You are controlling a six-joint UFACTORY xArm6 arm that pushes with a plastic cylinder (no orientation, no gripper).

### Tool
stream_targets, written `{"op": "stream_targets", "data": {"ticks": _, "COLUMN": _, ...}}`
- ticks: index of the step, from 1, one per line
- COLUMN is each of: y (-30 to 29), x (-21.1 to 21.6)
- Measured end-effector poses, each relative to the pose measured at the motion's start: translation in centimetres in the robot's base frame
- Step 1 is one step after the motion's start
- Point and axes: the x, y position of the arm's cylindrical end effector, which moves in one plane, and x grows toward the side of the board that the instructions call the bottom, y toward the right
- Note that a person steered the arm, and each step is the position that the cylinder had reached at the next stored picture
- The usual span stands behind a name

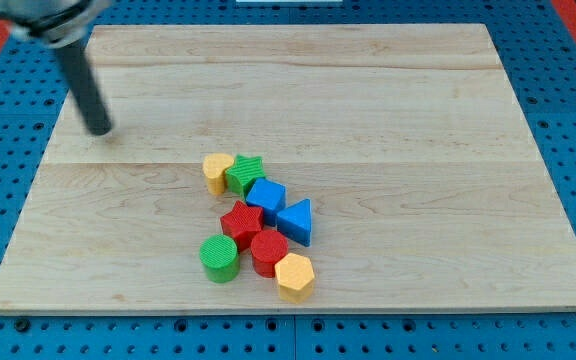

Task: Separate the yellow heart from the green star

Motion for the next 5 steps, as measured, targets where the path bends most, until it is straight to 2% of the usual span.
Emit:
{"op": "stream_targets", "data": {"ticks": 1, "y": 1.3, "x": 6.3}}
{"op": "stream_targets", "data": {"ticks": 2, "y": 3.8, "x": 8.8}}
{"op": "stream_targets", "data": {"ticks": 3, "y": 5.1, "x": 8.8}}
{"op": "stream_targets", "data": {"ticks": 4, "y": 12.8, "x": 8.2}}
{"op": "stream_targets", "data": {"ticks": 5, "y": 16.9, "x": 7.6}}
